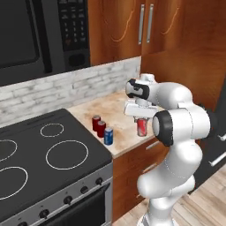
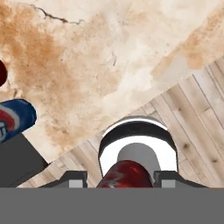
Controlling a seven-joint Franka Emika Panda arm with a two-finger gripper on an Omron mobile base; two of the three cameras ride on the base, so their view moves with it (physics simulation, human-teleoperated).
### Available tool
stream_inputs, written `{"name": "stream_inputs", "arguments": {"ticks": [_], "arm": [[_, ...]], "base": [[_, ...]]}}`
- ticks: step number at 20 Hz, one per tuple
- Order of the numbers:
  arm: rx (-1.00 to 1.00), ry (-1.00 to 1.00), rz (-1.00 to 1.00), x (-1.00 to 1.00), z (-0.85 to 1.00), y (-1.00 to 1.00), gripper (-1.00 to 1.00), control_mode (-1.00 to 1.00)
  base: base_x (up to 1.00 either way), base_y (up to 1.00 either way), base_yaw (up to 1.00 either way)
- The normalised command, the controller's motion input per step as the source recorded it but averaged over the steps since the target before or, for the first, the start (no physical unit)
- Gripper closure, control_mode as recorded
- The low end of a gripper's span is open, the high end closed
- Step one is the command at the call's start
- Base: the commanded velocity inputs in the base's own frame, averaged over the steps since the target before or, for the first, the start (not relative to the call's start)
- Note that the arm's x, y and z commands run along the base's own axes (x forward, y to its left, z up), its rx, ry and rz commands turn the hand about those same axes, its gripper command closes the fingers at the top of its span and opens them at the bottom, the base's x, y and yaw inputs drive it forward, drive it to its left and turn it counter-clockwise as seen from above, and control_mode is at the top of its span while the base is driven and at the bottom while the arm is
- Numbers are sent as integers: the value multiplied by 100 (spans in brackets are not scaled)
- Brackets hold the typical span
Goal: Four empty soda cans are scattered around the kitchen. Gather all the cans and cluster them next to the stove for recycling.
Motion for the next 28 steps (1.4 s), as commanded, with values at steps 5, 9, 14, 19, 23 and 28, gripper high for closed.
{"name": "stream_inputs", "arguments": {"ticks": [5, 9, 14, 19, 23, 28], "arm": [[0, 0, 0, 0, 0, 0, 100, 100], [0, 0, 0, 0, 0, 0, 100, 100], [0, 0, 0, 0, 0, 0, 100, 100], [0, 0, 0, 0, 0, 0, 100, 100], [0, 0, 0, 0, 0, 0, 100, 100], [0, 0, 0, 0, 0, 0, 100, 100]], "base": [[19, -30, 37], [27, -55, 29], [18, -58, 12], [72, -33, 12], [74, 1, 10], [29, 37, 5]]}}
